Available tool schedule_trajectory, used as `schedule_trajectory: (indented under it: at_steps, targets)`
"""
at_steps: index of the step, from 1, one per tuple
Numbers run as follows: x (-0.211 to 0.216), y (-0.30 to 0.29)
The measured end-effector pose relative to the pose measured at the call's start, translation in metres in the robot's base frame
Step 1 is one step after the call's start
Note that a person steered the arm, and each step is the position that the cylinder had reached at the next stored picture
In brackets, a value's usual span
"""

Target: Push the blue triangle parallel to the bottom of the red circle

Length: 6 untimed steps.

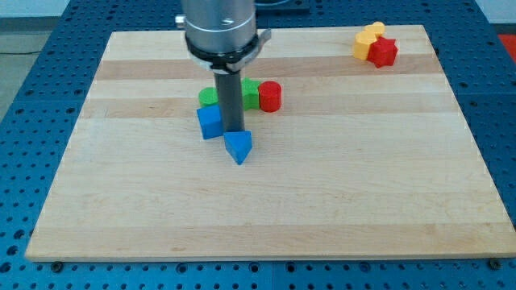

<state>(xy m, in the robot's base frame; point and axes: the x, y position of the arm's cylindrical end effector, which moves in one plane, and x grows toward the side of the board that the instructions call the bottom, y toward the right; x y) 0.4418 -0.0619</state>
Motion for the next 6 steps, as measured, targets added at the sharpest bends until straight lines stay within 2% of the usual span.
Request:
schedule_trajectory:
  at_steps: [2,4,6]
  targets:
    - [0.039,0.005]
    - [0.082,-0.017]
    - [0.062,0.009]
